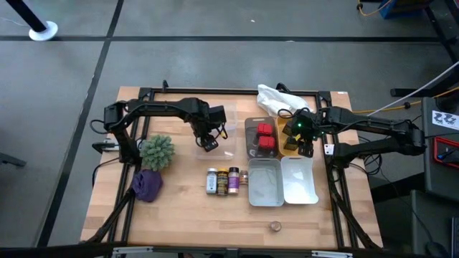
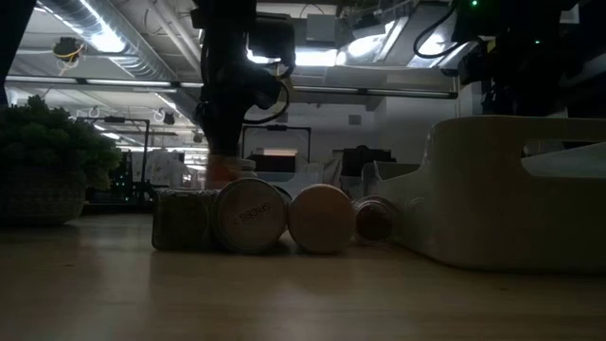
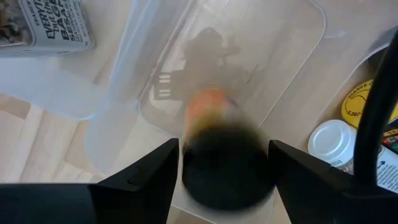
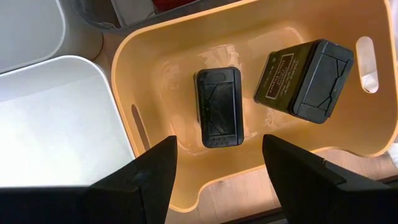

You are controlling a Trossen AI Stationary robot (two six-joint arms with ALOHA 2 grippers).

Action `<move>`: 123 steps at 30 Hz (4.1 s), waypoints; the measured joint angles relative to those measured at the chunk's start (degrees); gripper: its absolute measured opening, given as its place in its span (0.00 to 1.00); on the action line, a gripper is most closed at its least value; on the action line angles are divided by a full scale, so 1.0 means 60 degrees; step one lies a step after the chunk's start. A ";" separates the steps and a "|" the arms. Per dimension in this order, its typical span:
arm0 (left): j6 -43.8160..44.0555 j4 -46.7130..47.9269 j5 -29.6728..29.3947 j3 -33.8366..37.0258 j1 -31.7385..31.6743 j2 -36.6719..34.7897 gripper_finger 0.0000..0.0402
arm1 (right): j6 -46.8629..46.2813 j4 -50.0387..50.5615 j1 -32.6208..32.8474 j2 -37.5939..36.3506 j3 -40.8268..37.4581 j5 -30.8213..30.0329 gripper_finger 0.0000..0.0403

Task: Sort spices by type
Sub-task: Put the orange seasoning bottle into the bottom transparent bin, then put the white seasoning bottle into the top transparent bin

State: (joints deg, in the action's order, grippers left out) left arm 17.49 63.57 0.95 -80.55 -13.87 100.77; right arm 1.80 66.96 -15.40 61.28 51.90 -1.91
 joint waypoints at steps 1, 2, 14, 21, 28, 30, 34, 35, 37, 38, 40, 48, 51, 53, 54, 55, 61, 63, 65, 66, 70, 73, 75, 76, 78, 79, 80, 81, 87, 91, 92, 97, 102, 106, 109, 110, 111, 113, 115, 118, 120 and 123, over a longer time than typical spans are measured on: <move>0.0008 -0.0004 0.0000 0.0000 0.0000 0.0000 0.59 | 0.0000 0.0000 0.0004 0.0000 0.0000 0.0000 0.59; 0.0039 -0.0007 0.0000 0.0000 0.0000 0.0000 0.60 | 0.0000 0.0000 0.0003 0.0000 0.0000 0.0000 0.59; -0.0309 0.0095 0.0013 0.0004 -0.0143 0.0000 0.65 | 0.0000 0.0004 0.0003 0.0000 0.0000 0.0000 0.59; -0.0799 0.0160 0.0029 0.0007 -0.0208 -0.0149 0.64 | -0.0004 0.0005 0.0004 0.0000 0.0000 0.0001 0.59; -0.0590 0.0091 0.0025 0.0007 -0.0247 -0.0719 0.64 | -0.0004 0.0009 0.0004 0.0000 0.0000 0.0004 0.59; -0.0452 0.0091 0.0024 0.0007 -0.0248 -0.0946 0.64 | -0.0004 0.0010 0.0004 0.0000 0.0000 0.0000 0.59; 0.0199 0.0103 0.0086 0.0004 -0.0156 -0.1491 0.65 | -0.0005 0.0009 0.0004 0.0000 0.0000 0.0001 0.59; 0.0516 0.0113 0.0117 0.0004 -0.0080 -0.1619 0.65 | -0.0004 0.0013 0.0004 0.0000 0.0000 0.0004 0.59; 0.1238 0.0124 0.0251 0.0004 0.0084 -0.1901 0.64 | -0.0007 0.0013 0.0004 0.0000 0.0000 0.0004 0.59; 0.1604 0.0166 0.0276 0.0000 0.0187 -0.2033 0.64 | -0.0007 0.0013 0.0004 0.0000 0.0000 0.0004 0.59; 0.2556 0.0361 0.0388 0.0000 0.0412 -0.2249 0.64 | -0.0007 0.0015 0.0004 0.0000 0.0000 0.0004 0.59; 0.6864 0.0620 0.0544 0.0083 0.2170 -0.2500 0.64 | -0.0259 0.0011 0.0004 0.0000 0.0000 0.0004 0.59; 0.8318 0.0436 0.0116 0.0124 0.2933 -0.2324 0.65 | -0.0686 0.0011 0.0004 0.0000 0.0000 0.0004 0.59; 0.9210 0.0476 -0.0272 0.0129 0.3366 -0.2135 0.65 | -0.0856 0.0007 0.0004 0.0000 0.0000 0.0004 0.59; 0.9621 0.0468 -0.0444 0.0131 0.3568 -0.2004 0.65 | -0.0892 0.0004 0.0004 0.0000 0.0000 0.0004 0.59; 0.9958 0.0453 -0.0581 0.0131 0.3744 -0.1876 0.64 | -0.0903 0.0004 0.0004 0.0000 0.0000 0.0004 0.59; 1.1388 -0.0115 -0.1363 0.0135 0.4515 -0.0829 0.65 | -0.0903 -0.0026 0.0004 0.0000 0.0000 0.0001 0.59; 1.1595 -0.0582 -0.1465 0.0135 0.4675 -0.0424 0.65 | -0.0900 -0.0083 0.0004 0.0000 0.0000 0.0004 0.59; 1.1621 -0.1150 -0.1475 0.0135 0.4822 -0.0022 0.64 | -0.0900 -0.0190 0.0004 0.0000 0.0000 0.0004 0.59; 1.1642 -0.1382 -0.1475 0.0135 0.4898 0.0158 0.64 | -0.0900 -0.0226 0.0004 0.0000 0.0000 0.0002 0.59; 1.2070 -0.1857 -0.1434 0.0138 0.5190 0.0794 0.64 | -0.0751 -0.0322 0.0004 0.0000 0.0000 0.0000 0.59; 1.2545 -0.1862 -0.1356 0.0142 0.5399 0.1035 0.64 | -0.0692 -0.0422 0.0004 0.0000 0.0000 0.0000 0.59; 1.2810 -0.1943 -0.1343 0.0142 0.5511 0.1104 0.64 | -0.0692 -0.0455 0.0003 0.0000 0.0000 0.0000 0.59; 1.2880 -0.1984 -0.1353 0.0142 0.5567 0.1107 0.64 | -0.0688 -0.0449 0.0004 0.0000 0.0000 0.0000 0.59; 1.3038 -0.1960 -0.1399 0.0142 0.5646 0.1107 0.64 | -0.0666 -0.0448 0.0004 -0.0002 0.0000 0.0000 0.59; 1.3160 -0.1949 -0.1453 0.0142 0.5688 0.1107 0.64 | -0.0614 -0.0449 0.0003 0.0000 0.0000 -0.0001 0.59; 1.3266 -0.1949 -0.1525 0.0142 0.5734 0.1107 0.64 | -0.0530 -0.0454 0.0004 0.0000 0.0000 -0.0002 0.59; 1.3339 -0.1949 -0.1594 0.0142 0.5777 0.1107 0.64 | -0.0486 -0.0472 0.0004 -0.0004 0.0000 0.0000 0.59; 1.3594 -0.1960 -0.1723 0.0142 0.5943 0.1107 0.64 | -0.0470 -0.0506 0.0004 0.0000 0.0000 -0.0002 0.59; 1.3654 -0.2022 -0.1731 0.0138 0.5997 0.1232 0.64 | -0.0470 -0.0506 0.0004 0.0000 0.0000 -0.0004 0.59; 1.3654 -0.2038 -0.1733 0.0138 0.6000 0.1313 0.63 | -0.0470 -0.0503 0.0004 -0.0002 0.0000 -0.0004 0.59; 1.3559 -0.2344 -0.1737 0.0138 0.6003 0.1555 0.63 | -0.0470 -0.0503 0.0001 -0.0003 0.0000 -0.0003 0.59; 1.3588 -0.2247 -0.1734 0.0138 0.6003 0.1619 0.63 | -0.0470 -0.0506 0.0004 -0.0003 0.0000 -0.0004 0.59; 1.3588 -0.2215 -0.1734 0.0138 0.6003 0.1703 0.63 | -0.0470 -0.0503 0.0004 0.0000 0.0000 -0.0004 0.59; 1.3528 -0.2218 -0.1683 0.0138 0.6022 0.1860 0.63 | -0.0468 -0.0501 0.0002 -0.0004 0.0000 -0.0004 0.59; 1.3518 -0.2208 -0.1650 0.0138 0.6022 0.1899 0.63 | -0.0469 -0.0506 0.0002 -0.0002 0.0000 -0.0005 0.59; 1.3515 -0.2153 -0.1623 0.0138 0.6026 0.1934 0.63 | -0.0470 -0.0501 0.0004 0.0000 0.0000 -0.0004 0.59; 1.3511 -0.2100 -0.1592 0.0138 0.6044 0.1993 0.63 | -0.0470 -0.0496 0.0000 -0.0003 0.0000 -0.0004 0.59; 1.3327 -0.2005 -0.1574 0.0138 0.6068 0.2007 0.63 | -0.0470 -0.0499 0.0004 -0.0003 0.0000 -0.0004 0.59; 1.3010 -0.1904 -0.1585 0.0190 0.6084 0.2007 0.63 | -0.0467 -0.0499 0.0004 -0.0004 0.0000 -0.0004 0.59; 1.2778 -0.1892 -0.1588 0.0278 0.6096 0.2007 0.63 | -0.0468 -0.0499 0.0004 -0.0004 0.0000 -0.0005 0.59; 1.2514 -0.2091 -0.1618 0.0524 0.6105 0.2007 0.63 | -0.0466 -0.0499 0.0000 -0.0004 0.0000 -0.0004 0.59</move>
State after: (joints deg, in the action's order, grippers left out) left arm 92.58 51.03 -8.76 -77.41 22.76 112.81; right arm -1.00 63.96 -15.40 61.25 51.90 -1.93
